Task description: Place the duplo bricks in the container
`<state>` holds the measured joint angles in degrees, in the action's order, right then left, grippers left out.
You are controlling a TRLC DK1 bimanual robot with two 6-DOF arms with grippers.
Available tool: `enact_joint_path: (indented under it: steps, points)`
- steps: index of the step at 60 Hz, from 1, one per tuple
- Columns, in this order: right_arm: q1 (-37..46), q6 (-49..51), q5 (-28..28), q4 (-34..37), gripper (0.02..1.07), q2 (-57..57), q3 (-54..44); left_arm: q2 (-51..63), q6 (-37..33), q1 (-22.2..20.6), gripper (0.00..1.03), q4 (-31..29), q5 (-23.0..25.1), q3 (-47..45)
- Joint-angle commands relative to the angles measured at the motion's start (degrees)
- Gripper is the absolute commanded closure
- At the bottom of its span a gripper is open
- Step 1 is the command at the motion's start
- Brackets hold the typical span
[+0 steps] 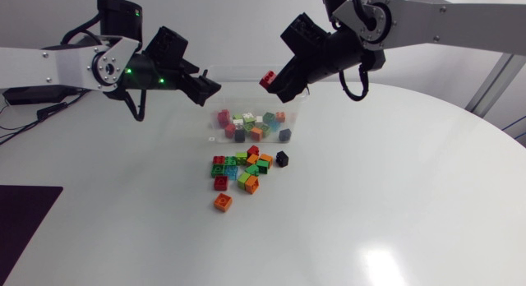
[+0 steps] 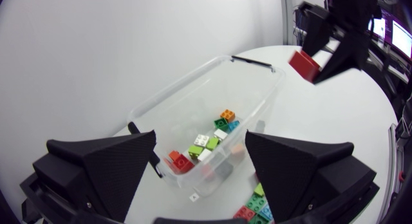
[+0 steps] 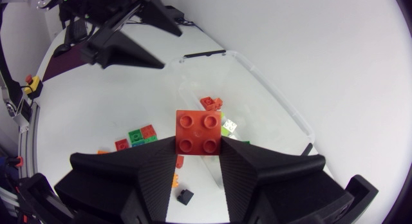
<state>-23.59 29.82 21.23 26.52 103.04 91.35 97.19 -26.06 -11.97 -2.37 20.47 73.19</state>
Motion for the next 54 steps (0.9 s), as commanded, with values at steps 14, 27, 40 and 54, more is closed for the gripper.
enact_joint_path:
  steps: [14, 27, 40, 54]
  points:
    - [1.7, -4.6, 0.3, -4.7, 0.71, 7.9, 7.2, -7.6, -9.3, -1.5, 0.06, -9.8, 0.1, -12.9]
    - [1.8, -6.2, -0.2, -6.4, 0.71, 12.0, 11.3, -9.6, -11.9, -3.7, 0.06, -14.3, 0.2, -17.3]
    - [1.9, -7.2, -1.4, -7.5, 0.71, 15.2, 14.9, -9.4, -12.6, -6.3, 0.08, -15.9, 0.1, -20.5]
    - [2.6, -7.5, -3.0, -7.3, 0.70, 19.8, 20.4, -8.2, -12.6, -8.2, 0.08, -17.9, -1.7, -21.5]
